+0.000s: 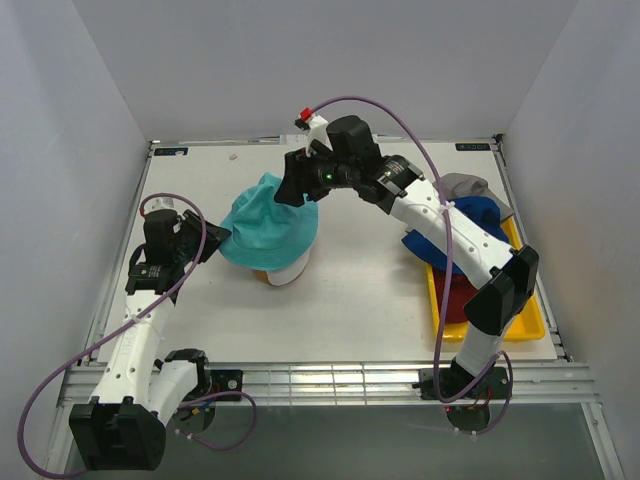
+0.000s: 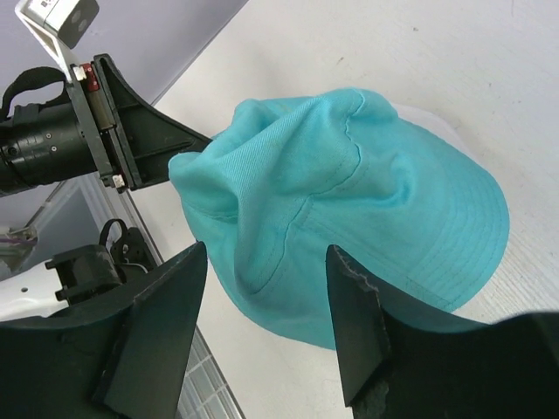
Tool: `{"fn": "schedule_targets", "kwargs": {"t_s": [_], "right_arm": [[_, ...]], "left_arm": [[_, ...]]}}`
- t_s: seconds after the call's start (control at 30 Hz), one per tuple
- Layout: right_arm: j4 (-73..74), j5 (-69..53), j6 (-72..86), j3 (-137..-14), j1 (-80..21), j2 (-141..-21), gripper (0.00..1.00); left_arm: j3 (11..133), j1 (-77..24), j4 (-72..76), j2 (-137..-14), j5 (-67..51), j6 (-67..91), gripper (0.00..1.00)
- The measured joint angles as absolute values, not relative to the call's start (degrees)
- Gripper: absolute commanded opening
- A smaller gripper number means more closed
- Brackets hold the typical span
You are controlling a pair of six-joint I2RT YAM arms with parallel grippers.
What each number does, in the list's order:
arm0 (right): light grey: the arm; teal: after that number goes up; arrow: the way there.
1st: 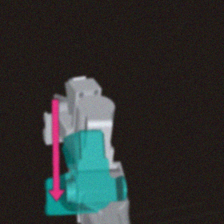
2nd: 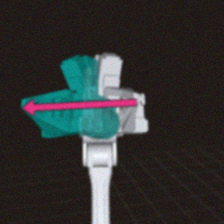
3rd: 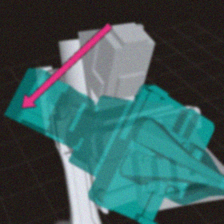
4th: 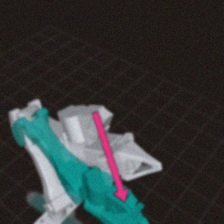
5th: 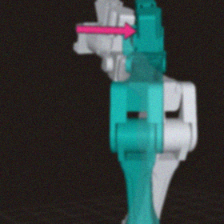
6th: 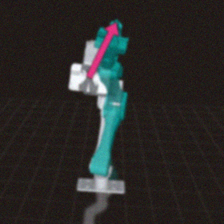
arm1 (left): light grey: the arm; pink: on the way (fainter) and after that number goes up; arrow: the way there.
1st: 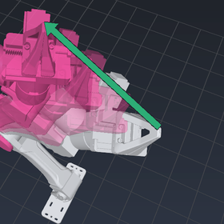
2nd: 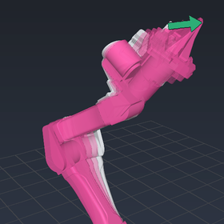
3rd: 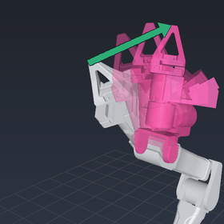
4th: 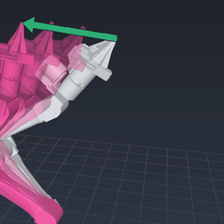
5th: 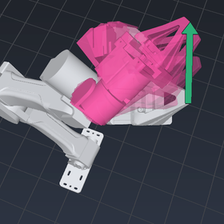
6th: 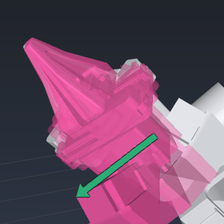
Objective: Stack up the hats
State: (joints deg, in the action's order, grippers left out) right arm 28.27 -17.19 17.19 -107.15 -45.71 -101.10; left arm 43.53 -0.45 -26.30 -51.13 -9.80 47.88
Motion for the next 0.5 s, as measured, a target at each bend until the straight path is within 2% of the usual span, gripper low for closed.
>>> {"fn": "schedule_targets", "kwargs": {"t_s": [0.23, 0.5], "right_arm": [[27.92, -17.41, 19.27, -101.32, -42.87, -97.08, 0.65], [21.23, -27.57, 26.41, -89.14, -32.14, -95.94, 0.64]], "left_arm": [[43.53, -0.45, -26.26, -51.20, -9.80, 47.86, 0.42], [43.46, -0.45, -25.87, -51.40, -9.80, 47.81, 0.41]]}}
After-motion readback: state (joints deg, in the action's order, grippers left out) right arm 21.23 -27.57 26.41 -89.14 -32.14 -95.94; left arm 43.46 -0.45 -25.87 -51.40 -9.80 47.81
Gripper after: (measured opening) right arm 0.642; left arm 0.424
